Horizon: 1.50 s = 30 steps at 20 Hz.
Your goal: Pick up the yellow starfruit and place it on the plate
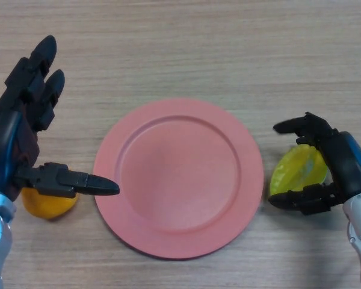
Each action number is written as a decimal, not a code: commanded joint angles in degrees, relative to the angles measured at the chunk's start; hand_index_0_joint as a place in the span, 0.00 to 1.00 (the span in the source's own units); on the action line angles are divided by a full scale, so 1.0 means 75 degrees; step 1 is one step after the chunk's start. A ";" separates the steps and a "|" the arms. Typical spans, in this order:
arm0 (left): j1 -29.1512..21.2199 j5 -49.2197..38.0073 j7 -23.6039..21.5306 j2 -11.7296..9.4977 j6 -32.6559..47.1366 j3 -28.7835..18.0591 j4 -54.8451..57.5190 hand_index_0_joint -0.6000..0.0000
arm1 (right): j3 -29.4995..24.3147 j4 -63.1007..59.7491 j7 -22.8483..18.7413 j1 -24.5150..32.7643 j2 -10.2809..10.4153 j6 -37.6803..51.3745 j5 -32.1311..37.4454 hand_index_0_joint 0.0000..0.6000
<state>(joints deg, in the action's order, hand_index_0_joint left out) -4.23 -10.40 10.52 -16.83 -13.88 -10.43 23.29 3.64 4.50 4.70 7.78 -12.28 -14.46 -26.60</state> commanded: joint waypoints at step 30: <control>-0.0056 -0.0307 -0.0191 -0.0284 0.1040 -0.0786 0.0572 1.00 | 0.1967 0.1467 -0.1012 0.1084 0.0186 -0.0123 0.3442 0.00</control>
<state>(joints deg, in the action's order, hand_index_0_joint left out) -2.70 -12.36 10.39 -17.00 -13.88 -12.76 24.84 22.09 11.36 -2.69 13.83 -10.94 -23.89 -0.06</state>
